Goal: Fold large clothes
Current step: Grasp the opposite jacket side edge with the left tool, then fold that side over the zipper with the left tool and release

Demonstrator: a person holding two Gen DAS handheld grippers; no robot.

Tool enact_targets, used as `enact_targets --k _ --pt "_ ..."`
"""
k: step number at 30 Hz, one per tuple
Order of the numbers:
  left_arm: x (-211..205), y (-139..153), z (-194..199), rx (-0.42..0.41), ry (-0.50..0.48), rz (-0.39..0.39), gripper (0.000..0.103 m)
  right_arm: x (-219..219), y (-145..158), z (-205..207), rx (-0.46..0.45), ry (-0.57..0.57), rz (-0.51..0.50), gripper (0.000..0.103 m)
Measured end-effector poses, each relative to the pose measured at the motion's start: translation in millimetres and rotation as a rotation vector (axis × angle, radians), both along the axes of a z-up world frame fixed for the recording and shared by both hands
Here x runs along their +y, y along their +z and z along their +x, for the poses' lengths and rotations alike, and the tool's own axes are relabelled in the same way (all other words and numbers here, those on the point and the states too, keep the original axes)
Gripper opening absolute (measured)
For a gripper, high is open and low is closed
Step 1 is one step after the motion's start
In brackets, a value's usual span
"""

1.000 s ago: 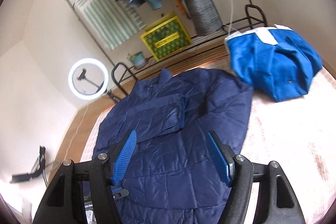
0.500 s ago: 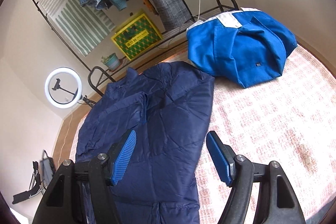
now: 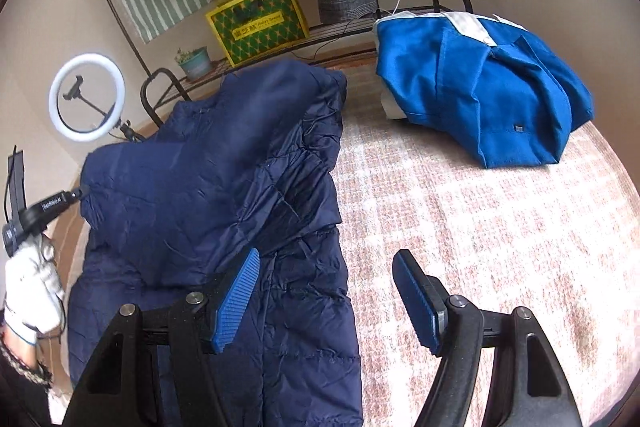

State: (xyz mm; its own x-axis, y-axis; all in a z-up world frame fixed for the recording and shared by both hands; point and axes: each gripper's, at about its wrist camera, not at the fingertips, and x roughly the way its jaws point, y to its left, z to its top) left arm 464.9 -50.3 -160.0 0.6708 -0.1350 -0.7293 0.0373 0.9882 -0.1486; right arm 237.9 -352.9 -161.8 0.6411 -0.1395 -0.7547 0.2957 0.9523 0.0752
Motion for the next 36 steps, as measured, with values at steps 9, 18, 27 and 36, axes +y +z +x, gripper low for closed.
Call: enact_targets --k 9,18,27,36 --pt "28 -29 21 0.024 0.042 -0.007 0.003 16 -33 55 0.089 0.061 -0.124 0.071" --pt "41 -29 31 -0.042 0.103 0.034 0.003 -11 -59 75 0.177 -0.047 -0.118 0.036" --pt "62 -68 46 0.015 0.151 0.113 0.003 -4 -63 78 0.184 -0.043 -0.145 0.037" --pt "92 -48 19 -0.011 0.195 0.109 0.003 -6 -56 75 0.161 -0.063 -0.103 0.052"
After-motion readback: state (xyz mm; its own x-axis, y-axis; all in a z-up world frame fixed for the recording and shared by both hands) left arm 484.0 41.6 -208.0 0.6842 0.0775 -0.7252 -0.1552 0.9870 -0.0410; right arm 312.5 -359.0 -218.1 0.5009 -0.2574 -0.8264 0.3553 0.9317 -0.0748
